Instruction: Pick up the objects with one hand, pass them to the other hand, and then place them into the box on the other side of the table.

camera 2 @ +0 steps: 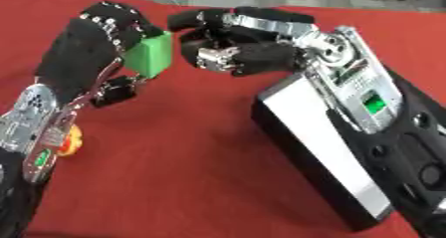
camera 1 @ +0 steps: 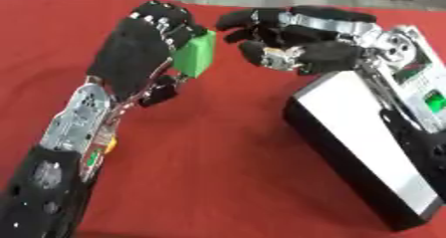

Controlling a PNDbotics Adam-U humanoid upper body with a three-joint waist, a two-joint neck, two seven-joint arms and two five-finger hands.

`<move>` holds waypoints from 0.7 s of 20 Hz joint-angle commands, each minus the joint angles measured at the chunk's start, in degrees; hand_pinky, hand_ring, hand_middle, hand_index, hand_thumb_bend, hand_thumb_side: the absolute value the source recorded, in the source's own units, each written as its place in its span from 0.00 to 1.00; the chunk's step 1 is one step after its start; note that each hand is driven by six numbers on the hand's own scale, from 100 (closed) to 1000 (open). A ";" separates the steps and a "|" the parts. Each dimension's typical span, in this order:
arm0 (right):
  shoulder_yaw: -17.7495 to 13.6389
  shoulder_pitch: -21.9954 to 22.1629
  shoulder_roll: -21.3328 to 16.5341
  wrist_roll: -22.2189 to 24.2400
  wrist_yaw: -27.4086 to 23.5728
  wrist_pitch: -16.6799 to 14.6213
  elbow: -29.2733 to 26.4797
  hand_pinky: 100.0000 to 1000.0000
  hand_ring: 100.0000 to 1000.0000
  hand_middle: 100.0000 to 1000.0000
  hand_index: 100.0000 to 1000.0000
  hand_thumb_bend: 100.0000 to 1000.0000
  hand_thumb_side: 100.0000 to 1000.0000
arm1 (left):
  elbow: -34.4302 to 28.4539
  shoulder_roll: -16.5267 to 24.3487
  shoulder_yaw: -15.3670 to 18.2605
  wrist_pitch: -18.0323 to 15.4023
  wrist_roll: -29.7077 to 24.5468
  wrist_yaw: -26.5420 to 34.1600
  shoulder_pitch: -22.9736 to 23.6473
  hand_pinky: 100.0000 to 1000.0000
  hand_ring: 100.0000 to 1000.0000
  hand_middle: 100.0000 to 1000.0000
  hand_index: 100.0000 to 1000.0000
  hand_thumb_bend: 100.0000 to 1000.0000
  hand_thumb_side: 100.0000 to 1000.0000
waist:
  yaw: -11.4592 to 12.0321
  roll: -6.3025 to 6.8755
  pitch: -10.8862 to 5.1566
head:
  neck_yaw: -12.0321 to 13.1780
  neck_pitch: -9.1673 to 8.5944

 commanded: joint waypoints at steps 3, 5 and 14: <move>0.41 -1.71 0.10 -1.07 1.85 -0.43 1.26 1.00 1.00 1.00 1.00 0.00 0.55 | 0.24 -0.83 -0.38 1.28 2.29 -1.58 -1.30 0.67 0.64 0.48 0.50 0.11 0.00 | 0.35 -0.87 -1.95 | -0.75 -0.22; 0.44 -1.80 0.16 -1.61 2.41 -0.68 1.77 1.00 1.00 1.00 1.00 0.00 0.54 | 0.25 -0.95 -0.32 1.84 2.90 -1.51 -1.28 0.67 0.64 0.48 0.50 0.10 0.00 | 0.48 -0.92 -1.98 | -0.96 -0.22; 0.55 -1.81 0.16 -3.09 3.38 -2.27 2.73 1.00 1.00 1.00 1.00 0.00 0.53 | -0.06 -1.02 -0.34 2.96 4.74 -1.32 -1.23 0.66 0.63 0.47 0.49 0.10 0.00 | 0.60 -1.00 -2.00 | -1.36 -0.17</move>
